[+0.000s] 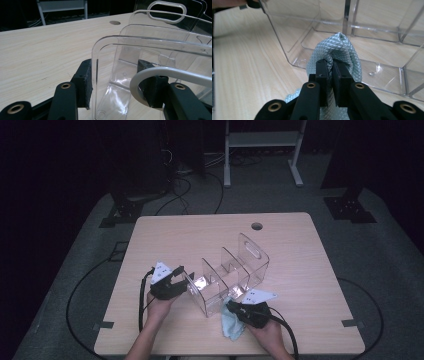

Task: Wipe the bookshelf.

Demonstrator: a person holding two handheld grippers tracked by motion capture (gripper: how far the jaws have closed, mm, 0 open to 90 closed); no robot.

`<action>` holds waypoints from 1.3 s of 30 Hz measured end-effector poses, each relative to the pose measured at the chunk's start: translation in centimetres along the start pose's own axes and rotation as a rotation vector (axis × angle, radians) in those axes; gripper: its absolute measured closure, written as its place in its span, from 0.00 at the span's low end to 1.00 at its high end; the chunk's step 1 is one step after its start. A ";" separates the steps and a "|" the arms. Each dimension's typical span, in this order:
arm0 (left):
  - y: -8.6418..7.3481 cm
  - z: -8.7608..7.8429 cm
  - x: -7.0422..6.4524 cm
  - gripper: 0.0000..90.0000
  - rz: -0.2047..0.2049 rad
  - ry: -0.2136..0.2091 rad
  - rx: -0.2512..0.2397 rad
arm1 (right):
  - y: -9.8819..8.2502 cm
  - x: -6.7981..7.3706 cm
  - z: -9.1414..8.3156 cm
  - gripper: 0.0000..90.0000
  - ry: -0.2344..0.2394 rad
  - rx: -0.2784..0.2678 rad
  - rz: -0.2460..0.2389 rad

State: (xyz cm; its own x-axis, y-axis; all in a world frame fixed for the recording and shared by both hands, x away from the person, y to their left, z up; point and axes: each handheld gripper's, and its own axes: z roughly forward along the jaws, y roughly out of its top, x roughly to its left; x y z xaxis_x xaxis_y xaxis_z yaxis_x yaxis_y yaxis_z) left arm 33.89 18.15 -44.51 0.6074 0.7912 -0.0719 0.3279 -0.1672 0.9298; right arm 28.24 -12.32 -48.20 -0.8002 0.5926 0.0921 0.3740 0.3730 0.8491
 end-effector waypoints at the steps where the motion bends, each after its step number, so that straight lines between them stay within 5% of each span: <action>1: 0.0 0.0 0.0 0.53 0.005 0.000 0.000 | 0.1 0.1 -0.3 0.92 0.004 -0.007 0.002; 12: 0.1 0.1 0.0 0.53 0.010 0.004 0.002 | 2.5 0.4 -3.5 0.92 -0.004 -0.154 -0.003; 17: 0.0 0.1 -0.2 0.53 0.011 0.001 0.004 | 2.2 0.5 -2.3 0.92 0.007 -0.112 0.008; 21: 0.1 0.1 -0.3 0.53 0.015 0.003 0.006 | 3.1 1.7 -2.6 0.92 0.023 -0.140 -0.031; 27: 0.1 0.2 -0.3 0.53 0.010 0.004 0.004 | 4.0 4.3 -1.9 0.92 0.110 -0.138 -0.074; 39: 0.0 0.2 -0.3 0.53 0.011 0.006 0.003 | 3.2 5.0 0.3 0.92 0.091 -0.078 -0.098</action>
State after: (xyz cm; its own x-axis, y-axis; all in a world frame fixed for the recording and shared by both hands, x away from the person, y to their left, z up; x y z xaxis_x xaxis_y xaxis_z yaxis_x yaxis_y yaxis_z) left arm 33.86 17.84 -44.51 0.6065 0.7928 -0.0596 0.3236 -0.1777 0.9294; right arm 25.58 -7.99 -45.19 -0.8717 0.4874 0.0507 0.2574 0.3673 0.8938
